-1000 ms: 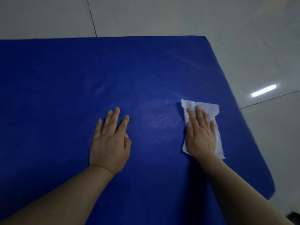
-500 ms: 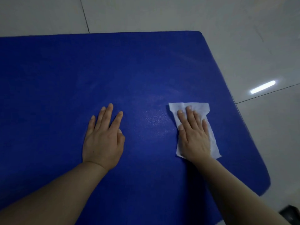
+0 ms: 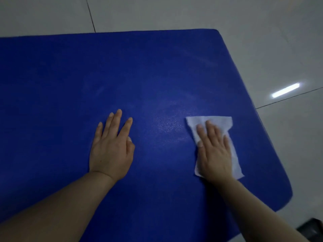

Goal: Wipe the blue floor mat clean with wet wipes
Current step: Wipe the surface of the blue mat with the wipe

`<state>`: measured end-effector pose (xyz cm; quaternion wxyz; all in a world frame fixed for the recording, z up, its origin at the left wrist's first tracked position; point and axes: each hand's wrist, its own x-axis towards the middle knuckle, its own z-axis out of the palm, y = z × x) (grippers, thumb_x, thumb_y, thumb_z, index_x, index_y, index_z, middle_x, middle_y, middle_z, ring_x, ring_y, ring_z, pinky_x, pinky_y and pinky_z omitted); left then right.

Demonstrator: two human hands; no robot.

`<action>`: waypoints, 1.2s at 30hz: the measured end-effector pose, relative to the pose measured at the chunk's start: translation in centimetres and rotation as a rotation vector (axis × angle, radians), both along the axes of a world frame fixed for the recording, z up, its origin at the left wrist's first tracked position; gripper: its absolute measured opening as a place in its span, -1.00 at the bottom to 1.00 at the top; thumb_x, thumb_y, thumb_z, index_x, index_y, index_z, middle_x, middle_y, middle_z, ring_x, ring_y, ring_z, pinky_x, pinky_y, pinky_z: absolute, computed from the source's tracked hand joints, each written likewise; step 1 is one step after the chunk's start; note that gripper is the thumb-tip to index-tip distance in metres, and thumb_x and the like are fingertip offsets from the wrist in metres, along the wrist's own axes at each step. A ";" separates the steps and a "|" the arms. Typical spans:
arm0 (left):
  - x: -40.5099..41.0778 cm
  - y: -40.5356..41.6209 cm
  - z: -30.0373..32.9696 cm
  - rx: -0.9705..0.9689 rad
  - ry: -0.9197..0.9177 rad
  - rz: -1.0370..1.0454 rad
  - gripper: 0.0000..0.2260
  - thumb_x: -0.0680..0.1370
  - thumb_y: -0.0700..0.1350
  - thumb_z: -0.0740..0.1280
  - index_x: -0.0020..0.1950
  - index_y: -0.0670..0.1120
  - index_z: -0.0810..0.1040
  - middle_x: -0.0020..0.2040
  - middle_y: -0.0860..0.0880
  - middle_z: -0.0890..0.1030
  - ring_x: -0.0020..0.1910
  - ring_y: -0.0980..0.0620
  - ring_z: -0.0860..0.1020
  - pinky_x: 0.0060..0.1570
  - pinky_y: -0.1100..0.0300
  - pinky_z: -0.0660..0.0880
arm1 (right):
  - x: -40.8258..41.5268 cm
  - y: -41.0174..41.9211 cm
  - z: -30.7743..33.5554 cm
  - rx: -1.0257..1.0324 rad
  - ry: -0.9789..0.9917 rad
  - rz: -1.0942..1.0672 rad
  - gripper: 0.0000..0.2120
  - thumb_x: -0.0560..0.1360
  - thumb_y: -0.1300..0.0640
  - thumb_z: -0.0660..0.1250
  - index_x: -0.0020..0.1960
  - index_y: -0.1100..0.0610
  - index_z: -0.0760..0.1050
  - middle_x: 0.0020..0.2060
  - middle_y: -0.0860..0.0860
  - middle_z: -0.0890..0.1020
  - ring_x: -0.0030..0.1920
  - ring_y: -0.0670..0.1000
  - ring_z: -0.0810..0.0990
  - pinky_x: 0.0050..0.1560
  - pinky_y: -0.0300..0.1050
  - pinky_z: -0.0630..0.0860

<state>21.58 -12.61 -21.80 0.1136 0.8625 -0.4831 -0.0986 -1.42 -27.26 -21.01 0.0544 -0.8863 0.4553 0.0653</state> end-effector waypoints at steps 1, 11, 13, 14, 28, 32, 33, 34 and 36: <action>0.0 0.0 0.0 -0.001 0.002 -0.001 -0.49 0.57 -0.02 -0.07 0.49 -0.11 0.29 0.55 -0.14 0.15 0.52 -0.07 0.10 0.48 0.03 -0.09 | -0.3 -0.2 -0.1 -0.005 0.007 -0.081 -0.48 0.59 -0.11 -0.29 0.54 -0.11 -0.14 0.54 -0.06 -0.10 0.54 0.02 -0.10 0.50 0.11 -0.07; -0.1 0.0 0.4 -0.025 0.046 0.003 -0.56 0.61 -0.10 0.04 0.49 -0.13 0.29 0.55 -0.15 0.13 0.53 -0.09 0.07 0.48 -0.03 -0.06 | 0.8 10.2 0.6 0.108 -0.039 0.351 -0.53 0.65 -0.08 -0.22 0.52 -0.08 0.12 0.52 -0.01 0.18 0.51 0.05 0.14 0.41 0.15 0.07; -0.1 0.1 0.5 -0.036 0.064 -0.011 -0.58 0.61 -0.17 0.13 0.49 -0.15 0.30 0.55 -0.16 0.12 0.53 -0.10 0.07 0.49 -0.04 -0.07 | -0.3 7.5 0.3 0.059 -0.022 0.148 -0.50 0.64 -0.10 -0.26 0.53 -0.05 0.08 0.52 0.00 0.14 0.51 0.05 0.11 0.43 0.13 0.04; -0.3 0.3 0.5 -0.048 0.058 -0.029 -0.58 0.60 -0.19 0.14 0.48 -0.16 0.31 0.55 -0.17 0.14 0.53 -0.12 0.09 0.48 -0.05 -0.06 | -1.0 6.0 0.2 0.035 -0.009 0.038 -0.48 0.63 -0.11 -0.28 0.55 -0.06 0.02 0.53 0.00 0.08 0.52 0.05 0.06 0.45 0.11 -0.01; -5.5 4.0 0.4 -0.015 0.052 -0.173 -0.50 0.55 -0.07 -0.02 0.45 -0.15 0.33 0.52 -0.21 0.19 0.50 -0.16 0.14 0.45 -0.06 -0.08 | -3.2 12.8 0.8 0.100 0.047 -0.024 -0.46 0.61 -0.15 -0.30 0.55 -0.06 0.00 0.54 0.03 0.05 0.54 0.06 0.02 0.45 0.10 -0.07; -5.4 4.1 0.4 -0.015 0.060 -0.174 -0.50 0.56 -0.05 -0.04 0.47 -0.13 0.30 0.54 -0.18 0.15 0.52 -0.13 0.11 0.47 -0.04 -0.11 | -5.7 9.1 0.9 0.144 0.109 -0.343 -0.44 0.53 -0.21 -0.44 0.50 -0.14 -0.39 0.51 -0.06 -0.34 0.49 -0.06 -0.38 0.48 0.03 -0.32; -5.3 4.1 0.4 -0.015 0.060 -0.176 -0.50 0.56 -0.05 -0.04 0.47 -0.13 0.30 0.54 -0.18 0.15 0.52 -0.13 0.11 0.47 -0.05 -0.10 | -5.4 9.8 1.0 0.139 0.111 -0.334 -0.45 0.53 -0.21 -0.44 0.49 -0.14 -0.42 0.51 -0.04 -0.34 0.50 -0.04 -0.37 0.48 0.04 -0.32; -5.3 4.1 0.4 -0.012 0.060 -0.180 -0.50 0.56 -0.05 -0.04 0.47 -0.14 0.31 0.54 -0.18 0.16 0.51 -0.13 0.12 0.47 -0.06 -0.08 | -4.9 11.2 1.0 0.129 0.119 -0.292 -0.46 0.55 -0.20 -0.41 0.50 -0.13 -0.39 0.53 -0.01 -0.28 0.52 0.00 -0.30 0.48 0.06 -0.27; -5.3 4.1 0.4 -0.007 0.062 -0.187 -0.50 0.56 -0.05 -0.04 0.47 -0.14 0.32 0.54 -0.19 0.17 0.51 -0.14 0.12 0.46 -0.07 -0.06 | -4.1 15.2 1.0 0.123 0.097 -0.126 -0.48 0.62 -0.16 -0.30 0.55 -0.07 -0.16 0.55 0.07 -0.02 0.54 0.09 -0.06 0.45 0.13 -0.08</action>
